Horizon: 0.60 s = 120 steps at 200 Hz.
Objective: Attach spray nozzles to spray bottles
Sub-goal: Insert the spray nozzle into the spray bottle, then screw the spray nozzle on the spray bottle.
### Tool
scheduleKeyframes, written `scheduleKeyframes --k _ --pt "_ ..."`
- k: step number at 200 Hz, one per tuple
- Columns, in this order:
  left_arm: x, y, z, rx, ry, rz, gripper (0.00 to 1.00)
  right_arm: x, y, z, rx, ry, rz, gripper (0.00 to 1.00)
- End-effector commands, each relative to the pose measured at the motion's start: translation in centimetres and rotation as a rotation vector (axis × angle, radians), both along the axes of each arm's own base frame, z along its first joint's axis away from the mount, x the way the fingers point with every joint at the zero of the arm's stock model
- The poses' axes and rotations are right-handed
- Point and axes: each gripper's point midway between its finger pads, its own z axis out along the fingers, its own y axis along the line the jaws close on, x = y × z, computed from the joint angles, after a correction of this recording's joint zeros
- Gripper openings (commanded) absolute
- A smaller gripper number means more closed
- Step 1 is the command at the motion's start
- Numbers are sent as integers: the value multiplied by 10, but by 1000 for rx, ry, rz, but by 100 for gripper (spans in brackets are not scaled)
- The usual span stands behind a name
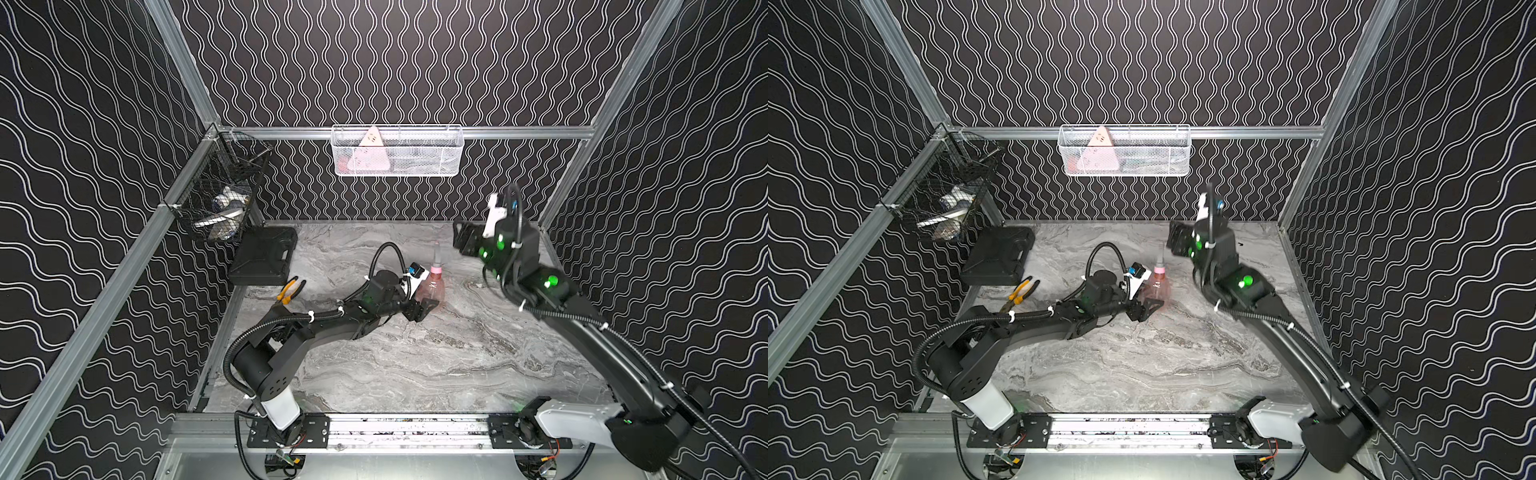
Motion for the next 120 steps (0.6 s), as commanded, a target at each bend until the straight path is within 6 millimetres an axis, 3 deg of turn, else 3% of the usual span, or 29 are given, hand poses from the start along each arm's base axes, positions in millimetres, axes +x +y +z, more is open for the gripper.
scheduleKeyframes --k 1,24,50,75,120 --pt "3 -9 18 -6 -126 -32 55 -1 -2 -63 -6 415 127 82" --pt "-10 -15 21 -25 -96 -104 55 15 -4 -83 -32 500 197 86" --pt "-16 -17 23 -37 -90 -135 54 33 9 -75 139 447 315 86" --pt "-15 -14 15 13 -96 -120 53 26 35 -82 95 483 404 84" --pt "-5 -8 12 69 -105 -72 52 3 42 -131 -194 621 355 84"
